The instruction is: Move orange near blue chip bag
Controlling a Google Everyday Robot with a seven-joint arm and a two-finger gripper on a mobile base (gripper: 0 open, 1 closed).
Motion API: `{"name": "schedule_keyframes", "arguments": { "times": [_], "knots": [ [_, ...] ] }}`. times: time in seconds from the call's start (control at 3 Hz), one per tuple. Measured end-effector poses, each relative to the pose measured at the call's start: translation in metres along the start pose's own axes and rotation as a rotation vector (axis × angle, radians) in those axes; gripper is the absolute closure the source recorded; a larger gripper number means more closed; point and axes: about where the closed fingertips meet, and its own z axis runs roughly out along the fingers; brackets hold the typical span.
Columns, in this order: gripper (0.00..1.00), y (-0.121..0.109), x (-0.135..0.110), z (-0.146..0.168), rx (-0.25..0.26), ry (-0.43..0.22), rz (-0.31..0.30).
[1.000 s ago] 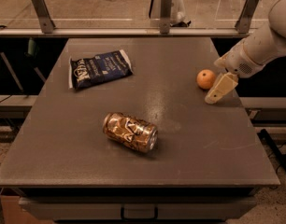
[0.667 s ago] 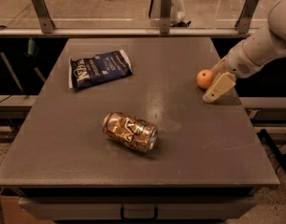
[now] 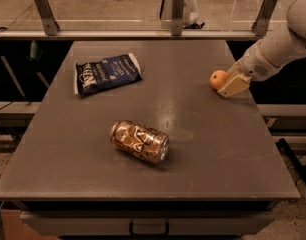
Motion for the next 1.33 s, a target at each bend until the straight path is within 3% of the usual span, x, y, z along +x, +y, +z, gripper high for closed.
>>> {"name": "schedule_keyframes", "arguments": {
  "times": [0.33,0.67,1.0,1.33],
  "knots": [
    [1.0,-0.001,-0.01,-0.015,0.001,-0.051,-0.003],
    [1.0,-0.001,-0.024,-0.05,0.011,-0.105,-0.017],
    [1.0,-0.001,-0.024,-0.049,0.011,-0.105,-0.017],
    [1.0,0.015,-0.056,-0.033,-0.021,-0.148,-0.072]
  ]
}}
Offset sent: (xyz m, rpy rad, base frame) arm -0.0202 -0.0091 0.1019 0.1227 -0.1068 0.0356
